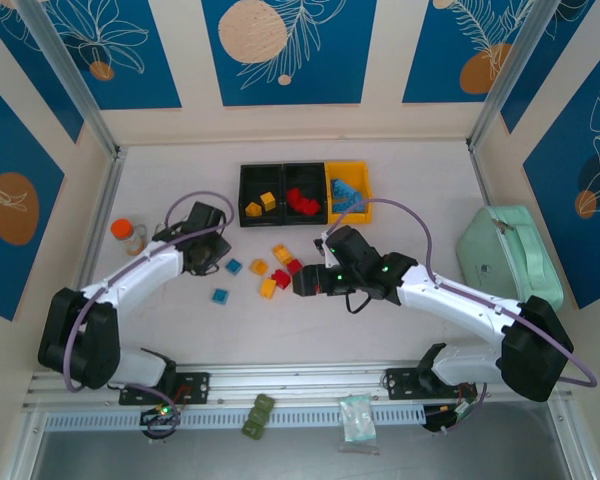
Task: Sort the legos into containers by color
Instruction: Place the lego in the container.
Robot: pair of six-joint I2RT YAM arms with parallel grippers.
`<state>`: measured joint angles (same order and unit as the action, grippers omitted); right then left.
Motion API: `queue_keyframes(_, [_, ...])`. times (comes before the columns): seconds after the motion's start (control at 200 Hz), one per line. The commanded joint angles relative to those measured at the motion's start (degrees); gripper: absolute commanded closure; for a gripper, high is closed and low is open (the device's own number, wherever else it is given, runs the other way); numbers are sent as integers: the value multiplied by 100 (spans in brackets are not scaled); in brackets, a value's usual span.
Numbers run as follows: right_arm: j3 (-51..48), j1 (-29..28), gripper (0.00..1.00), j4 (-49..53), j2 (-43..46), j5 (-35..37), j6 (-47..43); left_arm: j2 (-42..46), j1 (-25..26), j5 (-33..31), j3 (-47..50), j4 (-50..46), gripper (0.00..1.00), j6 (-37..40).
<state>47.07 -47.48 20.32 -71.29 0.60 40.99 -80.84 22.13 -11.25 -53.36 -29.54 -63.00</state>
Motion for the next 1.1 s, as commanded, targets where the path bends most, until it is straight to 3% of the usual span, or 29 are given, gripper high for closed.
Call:
queue_keyframes(0.0, [-4,-50,23,-63,0,-52,75,-476,-68,263,-675,-121,48,482])
queue_keyframes(0.255, [-65,-68,23,6,104,88,119,-1963,-32,847,-2567,-508,48,1027])
queue_keyframes(0.555, [-126,-33,23,60,149,168,159,-3445,115,1060,-4507,-1152,48,1446])
queue_keyframes(0.96, [-202,82,23,157,304,204,137,-4280,307,1072,-5413,-1450,48,1556])
queue_keyframes(1.096, [-247,106,23,148,343,195,138,-4422,383,1042,-5626,-1580,43,1594])
